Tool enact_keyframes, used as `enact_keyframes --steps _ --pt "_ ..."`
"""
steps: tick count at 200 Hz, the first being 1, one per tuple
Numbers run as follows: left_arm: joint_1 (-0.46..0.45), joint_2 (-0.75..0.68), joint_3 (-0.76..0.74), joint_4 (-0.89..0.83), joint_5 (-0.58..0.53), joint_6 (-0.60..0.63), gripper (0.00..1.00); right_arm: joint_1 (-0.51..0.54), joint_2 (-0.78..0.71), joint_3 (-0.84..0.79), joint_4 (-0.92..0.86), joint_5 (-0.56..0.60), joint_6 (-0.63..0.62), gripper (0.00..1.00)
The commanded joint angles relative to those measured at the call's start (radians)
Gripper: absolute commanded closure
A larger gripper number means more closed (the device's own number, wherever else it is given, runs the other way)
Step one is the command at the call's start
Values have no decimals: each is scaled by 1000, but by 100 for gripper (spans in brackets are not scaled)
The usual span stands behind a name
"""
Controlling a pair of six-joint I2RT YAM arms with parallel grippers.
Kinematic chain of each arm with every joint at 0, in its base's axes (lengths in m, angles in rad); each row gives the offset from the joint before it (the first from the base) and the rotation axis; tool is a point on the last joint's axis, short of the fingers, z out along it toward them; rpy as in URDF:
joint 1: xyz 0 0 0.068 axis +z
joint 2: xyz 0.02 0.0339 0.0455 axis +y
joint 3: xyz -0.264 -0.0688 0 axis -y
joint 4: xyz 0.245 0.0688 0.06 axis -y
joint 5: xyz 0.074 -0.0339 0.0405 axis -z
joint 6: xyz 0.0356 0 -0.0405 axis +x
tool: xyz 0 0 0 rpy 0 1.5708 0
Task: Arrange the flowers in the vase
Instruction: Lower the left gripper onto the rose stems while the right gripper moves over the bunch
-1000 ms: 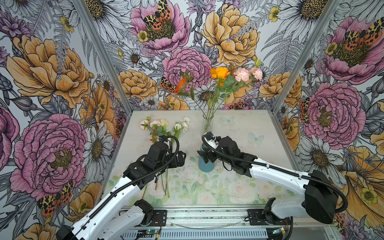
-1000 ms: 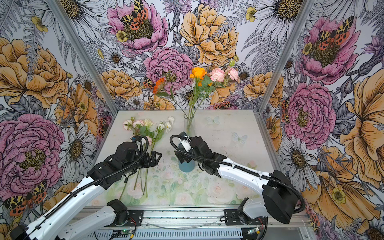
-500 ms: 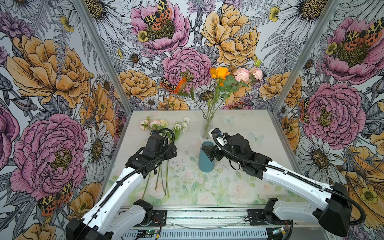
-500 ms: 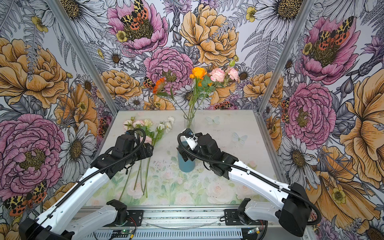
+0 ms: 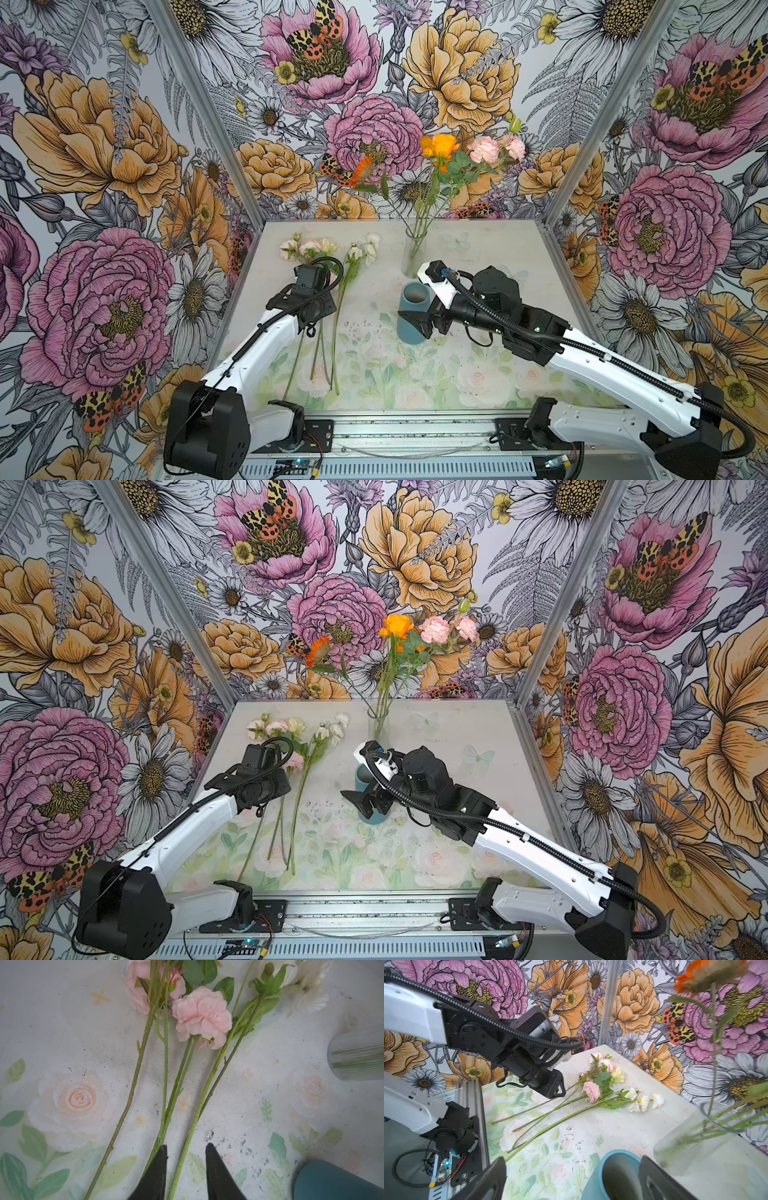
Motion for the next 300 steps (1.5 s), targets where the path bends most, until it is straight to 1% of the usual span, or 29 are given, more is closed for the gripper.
enact_keyframes --steps 1,21,46,65,82,109,177,207,230,300 --pt "-31 -16 -75 14 9 -52 70 51 17 15 -12 -8 12 1" --pt "-34 -24 -125 19 -23 -79 70 76 53 27 -10 -8 3 1" --pt "-31 -4 -145 47 12 -77 72 85 93 34 -10 4 -8 1" --pt "-29 20 -147 53 8 -71 74 84 102 34 -9 14 -9 0" --pt "-28 36 -155 65 12 -69 78 84 104 29 -3 23 -9 1" --pt "-26 59 -171 82 7 -72 80 85 108 29 -1 31 -13 1" --pt "-20 -14 -208 80 -16 -79 80 83 144 41 7 20 -15 0" --pt "-20 -73 -214 72 -30 -84 80 85 148 40 8 15 -12 1" --pt "-4 -52 -219 69 -13 -72 80 84 151 44 10 15 -13 1" --pt "16 -5 -203 76 -13 -37 80 83 156 49 15 14 -12 0"
